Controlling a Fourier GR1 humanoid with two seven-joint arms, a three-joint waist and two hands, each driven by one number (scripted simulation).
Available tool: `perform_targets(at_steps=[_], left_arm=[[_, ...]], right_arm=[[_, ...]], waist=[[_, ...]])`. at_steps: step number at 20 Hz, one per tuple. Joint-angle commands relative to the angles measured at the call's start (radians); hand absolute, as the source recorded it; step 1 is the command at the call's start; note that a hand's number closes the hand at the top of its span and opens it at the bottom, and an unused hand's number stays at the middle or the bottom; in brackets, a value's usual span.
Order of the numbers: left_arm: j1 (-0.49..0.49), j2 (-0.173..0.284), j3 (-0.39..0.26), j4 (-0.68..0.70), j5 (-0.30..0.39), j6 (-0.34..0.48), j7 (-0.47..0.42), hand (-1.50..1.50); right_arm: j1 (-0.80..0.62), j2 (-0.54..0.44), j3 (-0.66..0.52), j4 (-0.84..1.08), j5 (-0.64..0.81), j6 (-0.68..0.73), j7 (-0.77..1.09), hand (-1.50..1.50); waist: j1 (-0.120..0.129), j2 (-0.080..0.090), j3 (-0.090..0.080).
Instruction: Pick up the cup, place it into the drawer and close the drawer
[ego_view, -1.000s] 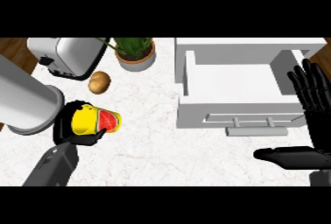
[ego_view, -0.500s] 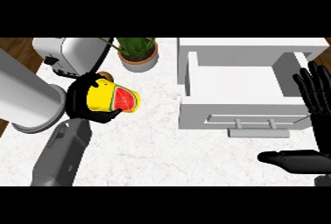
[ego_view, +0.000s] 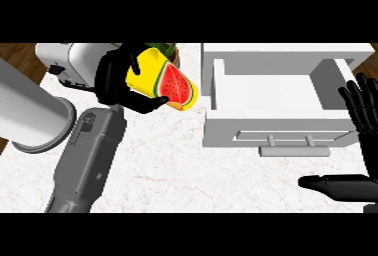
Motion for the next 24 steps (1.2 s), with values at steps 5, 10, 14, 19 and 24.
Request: perform_targets(at_steps=[5, 10, 14, 19, 24], left_arm=[[-0.171, -0.031, -0.15, -0.072, -0.017, 0.226, 0.223, 1.5], [-0.363, -0.031, -0.2, 0.047, 0.029, 0.367, 0.287, 1.5], [-0.461, -0.031, -0.209, 0.187, 0.114, 0.377, 0.318, 1.5], [-0.514, -0.031, -0.285, 0.379, 0.209, 0.414, 0.215, 1.5], [-0.524, -0.031, -0.392, 0.478, 0.277, 0.438, 0.187, 1.5]], right_arm=[[0.035, -0.011, -0.046, 0.021, -0.049, 0.039, -0.058, -1.5], [0.007, -0.018, -0.042, 0.026, -0.045, 0.039, -0.033, -1.5], [-0.021, -0.026, -0.026, 0.019, -0.029, 0.037, -0.001, -1.5], [-0.041, 0.0, 0.006, 0.063, 0.005, 0.025, -0.03, -1.5], [-0.023, 0.009, 0.015, 0.005, -0.002, 0.021, 0.008, -1.5]], waist=[[-0.012, 0.002, 0.0], [-0.024, 0.005, 0.0], [-0.03, 0.009, 0.0], [-0.045, 0.015, 0.0], [-0.056, 0.015, 0.0]])
